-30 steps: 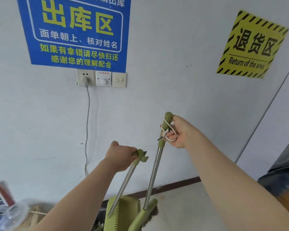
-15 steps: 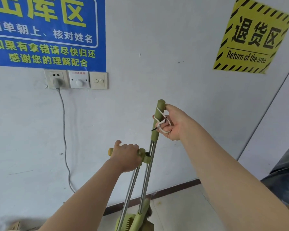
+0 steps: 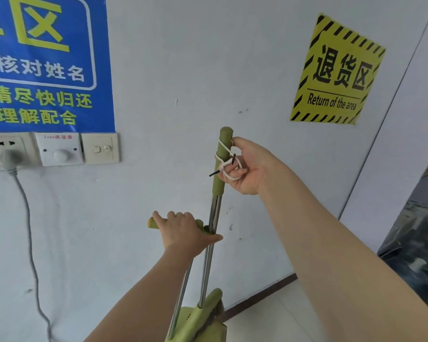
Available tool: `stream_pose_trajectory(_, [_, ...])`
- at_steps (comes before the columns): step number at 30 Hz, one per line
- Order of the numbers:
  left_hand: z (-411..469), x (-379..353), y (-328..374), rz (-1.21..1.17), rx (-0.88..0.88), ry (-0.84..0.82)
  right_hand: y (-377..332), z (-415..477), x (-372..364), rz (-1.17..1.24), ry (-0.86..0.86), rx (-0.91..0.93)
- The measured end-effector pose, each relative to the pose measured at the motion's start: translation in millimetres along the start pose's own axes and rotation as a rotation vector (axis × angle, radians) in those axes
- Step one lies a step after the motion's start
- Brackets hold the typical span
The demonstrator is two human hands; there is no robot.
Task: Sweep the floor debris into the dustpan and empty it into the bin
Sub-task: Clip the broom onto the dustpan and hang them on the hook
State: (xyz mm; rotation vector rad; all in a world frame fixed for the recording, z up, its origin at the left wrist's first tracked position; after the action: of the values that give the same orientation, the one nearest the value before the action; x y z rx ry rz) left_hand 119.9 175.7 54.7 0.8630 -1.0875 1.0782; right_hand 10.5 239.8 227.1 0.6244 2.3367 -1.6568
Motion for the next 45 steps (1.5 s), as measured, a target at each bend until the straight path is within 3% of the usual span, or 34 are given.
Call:
stream_pose_trajectory(12, [78, -18, 21, -0.116, -0.074, 0.049, -33, 43, 9, 0.106, 0.028, 0.067])
stream_pose_trajectory(19, [94, -41, 45, -0.109, -0.148, 0.004, -50, 63, 43, 0.15, 0.145, 0.147])
stream_pose_trajectory(23, [103, -60, 53, -0.08, -0.14, -0.06, -65, 75, 62, 0.053, 0.27, 0.272])
stream_pose_trajectory(28, [124, -77, 65, -0.079, -0.095, -0.117, -85, 97, 82, -0.152, 0.176, 0.428])
stream_pose_trajectory(31, [140, -80, 78, -0.056, -0.102, -0.142, -102, 116, 100, -0.521, 0.337, 0.561])
stream_pose_trajectory(33, [150, -80, 89, -0.032, -0.1, -0.152, -117, 129, 113, -0.643, 0.461, 0.625])
stream_pose_trajectory(38, [179, -79, 112, 0.01, -0.051, -0.224, -151, 161, 134, -0.659, 0.517, 0.771])
stream_pose_trajectory(45, [209, -82, 130, -0.081, 0.03, -0.292, -182, 200, 143, -0.647, 0.428, 0.824])
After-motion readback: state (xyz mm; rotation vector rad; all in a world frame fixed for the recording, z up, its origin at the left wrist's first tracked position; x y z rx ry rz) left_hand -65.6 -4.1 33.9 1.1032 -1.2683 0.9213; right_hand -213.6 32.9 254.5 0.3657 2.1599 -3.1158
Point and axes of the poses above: each hand's wrist, its own z-axis towards the middle knuckle, its own x-axis out of the back of the hand, y = z × x, the point moved 2 cm from there along z, towards the middle knuckle, and after that the axes turned 2 degrees about -y, right-handed, at the moved point
